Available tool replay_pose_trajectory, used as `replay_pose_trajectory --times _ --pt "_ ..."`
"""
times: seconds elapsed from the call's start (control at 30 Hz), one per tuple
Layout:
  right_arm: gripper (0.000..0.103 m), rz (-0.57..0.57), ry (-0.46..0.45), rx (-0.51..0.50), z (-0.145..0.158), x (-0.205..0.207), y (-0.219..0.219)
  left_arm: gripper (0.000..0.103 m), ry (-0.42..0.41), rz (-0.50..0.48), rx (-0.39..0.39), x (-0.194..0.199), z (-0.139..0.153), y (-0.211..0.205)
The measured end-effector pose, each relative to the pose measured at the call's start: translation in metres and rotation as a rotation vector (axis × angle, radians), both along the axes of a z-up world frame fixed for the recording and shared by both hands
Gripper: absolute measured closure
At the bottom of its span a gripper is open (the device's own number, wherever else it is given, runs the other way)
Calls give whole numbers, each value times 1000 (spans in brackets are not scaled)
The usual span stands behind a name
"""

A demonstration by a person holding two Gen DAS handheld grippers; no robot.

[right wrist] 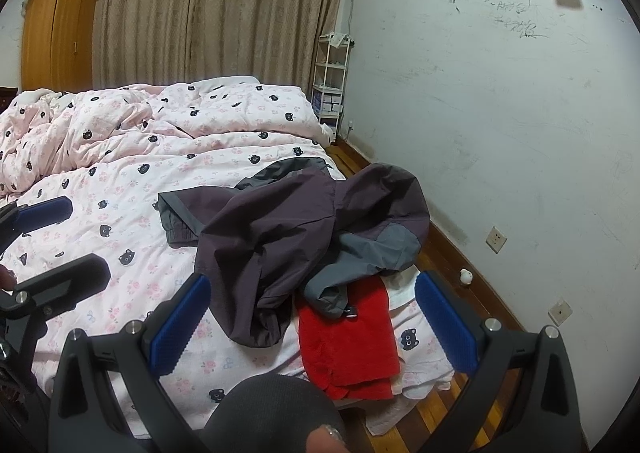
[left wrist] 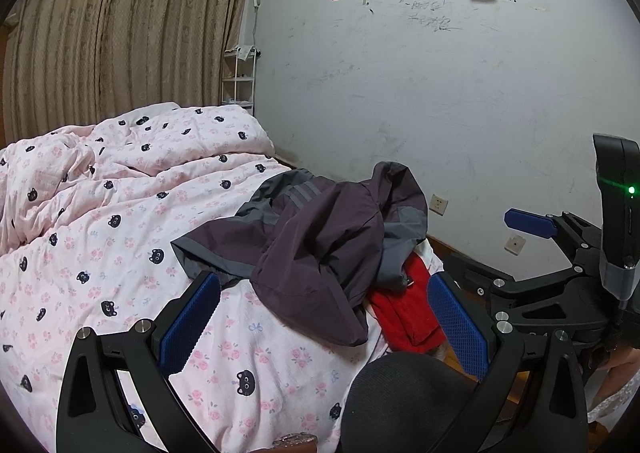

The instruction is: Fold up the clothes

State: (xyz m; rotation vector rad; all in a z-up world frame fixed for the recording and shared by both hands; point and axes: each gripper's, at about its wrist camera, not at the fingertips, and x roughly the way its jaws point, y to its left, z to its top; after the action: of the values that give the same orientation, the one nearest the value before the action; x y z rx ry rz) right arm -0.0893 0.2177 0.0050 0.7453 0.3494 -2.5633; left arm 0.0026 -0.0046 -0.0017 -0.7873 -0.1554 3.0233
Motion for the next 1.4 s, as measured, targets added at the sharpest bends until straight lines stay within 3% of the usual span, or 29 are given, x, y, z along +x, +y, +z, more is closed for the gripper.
replay_pose_trajectory --times 0.73,0.93,1.4 --pt "0 -6 -4 2 -2 -2 1 1 1 -1 5 -2 0 1" --pt "0 -7 -8 1 -2 -3 1 1 -16 -15 49 -3 0 -2" --pt "0 -11 -4 1 -2 -2 2 1 -20 20 2 -6 0 -3"
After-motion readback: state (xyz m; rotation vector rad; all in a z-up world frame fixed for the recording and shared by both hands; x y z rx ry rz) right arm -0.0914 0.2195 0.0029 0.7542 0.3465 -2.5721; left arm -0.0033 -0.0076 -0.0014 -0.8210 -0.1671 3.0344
